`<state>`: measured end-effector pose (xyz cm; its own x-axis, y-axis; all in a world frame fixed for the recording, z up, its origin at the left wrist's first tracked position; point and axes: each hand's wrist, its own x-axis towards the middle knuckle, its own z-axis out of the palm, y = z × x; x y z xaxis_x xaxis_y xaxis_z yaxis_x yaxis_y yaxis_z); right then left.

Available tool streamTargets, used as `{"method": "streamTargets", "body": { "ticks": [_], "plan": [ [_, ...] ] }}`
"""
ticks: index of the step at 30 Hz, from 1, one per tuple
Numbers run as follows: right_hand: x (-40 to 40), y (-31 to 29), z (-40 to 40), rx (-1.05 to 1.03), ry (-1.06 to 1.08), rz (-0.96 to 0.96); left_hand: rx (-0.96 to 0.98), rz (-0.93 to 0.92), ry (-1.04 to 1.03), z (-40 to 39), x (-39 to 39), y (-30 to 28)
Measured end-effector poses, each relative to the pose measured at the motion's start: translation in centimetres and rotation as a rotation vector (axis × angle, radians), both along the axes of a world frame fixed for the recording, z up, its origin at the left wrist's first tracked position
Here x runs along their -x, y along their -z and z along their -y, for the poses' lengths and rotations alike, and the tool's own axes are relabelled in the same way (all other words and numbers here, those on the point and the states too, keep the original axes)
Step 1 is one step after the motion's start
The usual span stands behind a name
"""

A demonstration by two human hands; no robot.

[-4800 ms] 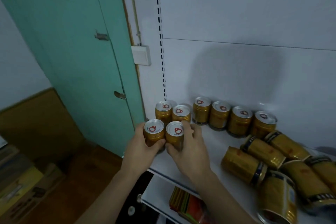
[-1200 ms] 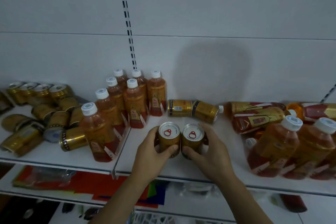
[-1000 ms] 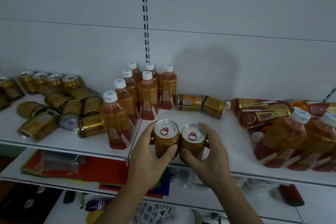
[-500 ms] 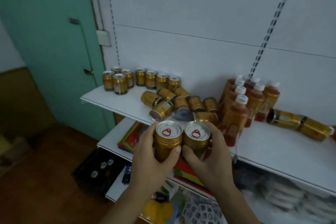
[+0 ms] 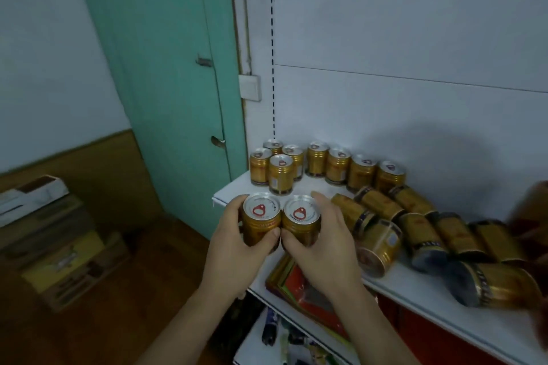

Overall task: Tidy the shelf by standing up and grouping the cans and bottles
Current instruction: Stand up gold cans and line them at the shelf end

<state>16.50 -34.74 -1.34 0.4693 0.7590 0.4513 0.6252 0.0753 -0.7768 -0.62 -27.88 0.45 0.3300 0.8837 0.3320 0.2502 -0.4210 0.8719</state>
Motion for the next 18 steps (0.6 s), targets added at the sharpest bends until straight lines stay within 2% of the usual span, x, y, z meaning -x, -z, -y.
{"method": "streamTargets", "body": {
  "ticks": [9,18],
  "plan": [
    [-0.3,2.8,-12.3,0.081,0.012,0.040,0.066,-0.114,-0.021,-13.0,-1.0,0.8],
    [0.3,3.8,-16.7,0.212,0.287,0.126,0.139,-0.109,0.213,-21.8,-3.0,4.2]
  ]
}}
